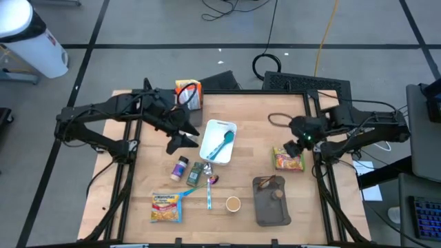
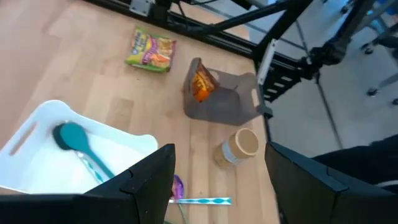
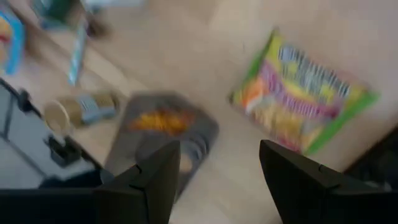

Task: Pick & Place Food Item
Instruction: Put the green noodle pack into the top black bin

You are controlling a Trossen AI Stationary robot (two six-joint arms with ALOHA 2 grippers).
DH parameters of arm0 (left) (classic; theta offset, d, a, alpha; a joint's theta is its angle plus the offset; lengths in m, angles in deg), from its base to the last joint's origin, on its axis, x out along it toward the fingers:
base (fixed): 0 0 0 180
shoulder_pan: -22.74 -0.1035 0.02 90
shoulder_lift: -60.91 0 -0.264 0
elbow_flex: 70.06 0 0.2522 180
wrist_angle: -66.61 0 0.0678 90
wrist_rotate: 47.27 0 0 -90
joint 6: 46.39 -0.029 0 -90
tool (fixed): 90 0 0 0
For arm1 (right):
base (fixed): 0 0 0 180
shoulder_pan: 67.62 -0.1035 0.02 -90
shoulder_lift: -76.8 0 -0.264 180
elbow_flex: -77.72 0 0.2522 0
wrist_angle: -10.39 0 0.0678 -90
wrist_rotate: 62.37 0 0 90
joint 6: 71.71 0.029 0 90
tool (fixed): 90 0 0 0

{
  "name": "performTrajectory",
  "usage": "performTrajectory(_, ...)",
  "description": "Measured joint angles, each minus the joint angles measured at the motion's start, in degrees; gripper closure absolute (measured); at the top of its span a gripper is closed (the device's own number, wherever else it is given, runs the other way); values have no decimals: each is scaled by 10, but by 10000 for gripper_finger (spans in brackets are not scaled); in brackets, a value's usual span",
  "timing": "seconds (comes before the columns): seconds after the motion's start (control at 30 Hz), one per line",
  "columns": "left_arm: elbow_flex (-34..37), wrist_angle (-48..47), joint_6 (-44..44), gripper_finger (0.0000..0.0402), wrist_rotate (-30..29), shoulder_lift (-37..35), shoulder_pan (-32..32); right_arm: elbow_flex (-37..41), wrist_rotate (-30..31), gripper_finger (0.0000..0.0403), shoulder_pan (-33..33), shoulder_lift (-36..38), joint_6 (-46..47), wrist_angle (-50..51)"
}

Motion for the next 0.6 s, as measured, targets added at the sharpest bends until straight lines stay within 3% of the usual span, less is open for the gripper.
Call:
performTrajectory(0.23, 0, -24, 3, 147, -33, 0, 29, 108, -69, 190, -56, 1, 26, -5)
performTrajectory(0.47, 0, -65, -7, 147, -57, 0, 52, 159, -66, 190, -157, 0, -95, -72)
performTrajectory(0.6, 0, -85, -1, 147, -83, 0, 61, 166, -32, 190, -230, 0, -104, -68)
